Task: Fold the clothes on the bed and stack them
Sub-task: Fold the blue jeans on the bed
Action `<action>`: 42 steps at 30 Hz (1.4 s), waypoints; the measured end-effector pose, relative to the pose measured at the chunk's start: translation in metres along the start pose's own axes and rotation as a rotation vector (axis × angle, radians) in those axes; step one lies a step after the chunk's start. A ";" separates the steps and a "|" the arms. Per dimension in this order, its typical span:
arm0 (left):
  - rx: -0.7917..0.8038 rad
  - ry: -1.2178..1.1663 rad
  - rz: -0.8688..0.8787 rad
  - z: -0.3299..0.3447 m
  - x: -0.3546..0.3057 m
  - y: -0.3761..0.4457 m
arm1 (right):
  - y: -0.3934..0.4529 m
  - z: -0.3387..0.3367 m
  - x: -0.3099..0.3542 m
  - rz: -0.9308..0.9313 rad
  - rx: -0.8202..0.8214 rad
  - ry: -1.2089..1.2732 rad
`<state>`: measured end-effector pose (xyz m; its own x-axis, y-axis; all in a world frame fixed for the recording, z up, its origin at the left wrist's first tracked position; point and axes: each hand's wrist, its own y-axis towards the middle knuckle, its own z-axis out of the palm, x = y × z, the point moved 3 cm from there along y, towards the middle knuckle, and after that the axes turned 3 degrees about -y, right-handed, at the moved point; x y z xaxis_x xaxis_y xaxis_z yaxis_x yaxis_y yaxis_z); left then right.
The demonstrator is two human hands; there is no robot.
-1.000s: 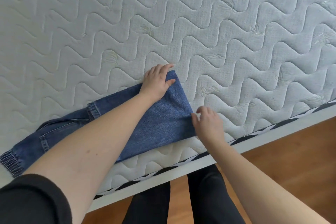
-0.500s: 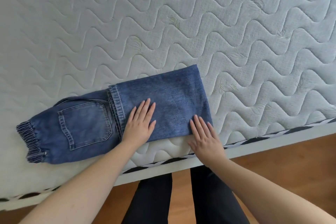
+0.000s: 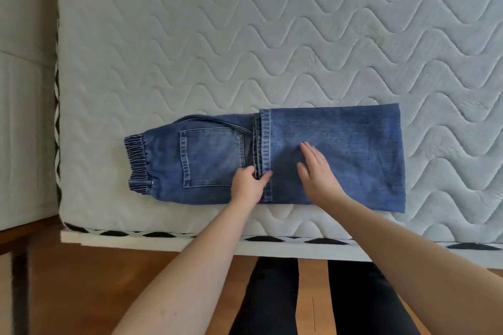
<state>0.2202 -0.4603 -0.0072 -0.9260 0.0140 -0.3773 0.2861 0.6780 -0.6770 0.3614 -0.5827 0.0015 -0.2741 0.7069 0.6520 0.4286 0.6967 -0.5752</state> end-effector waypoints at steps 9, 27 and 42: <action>0.026 -0.218 0.064 0.001 0.018 -0.018 | 0.030 0.014 0.045 -0.037 0.019 -0.149; -0.674 0.116 0.253 -0.162 0.112 0.019 | 0.063 0.040 0.098 0.275 -0.010 0.369; -0.160 -0.670 -0.187 -0.217 0.191 0.062 | 0.073 0.037 0.103 0.486 0.078 0.773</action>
<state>0.0080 -0.2560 0.0155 -0.5904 -0.5333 -0.6058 0.0494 0.7253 -0.6867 0.3326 -0.4540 0.0086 0.5861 0.6655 0.4622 0.2789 0.3698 -0.8862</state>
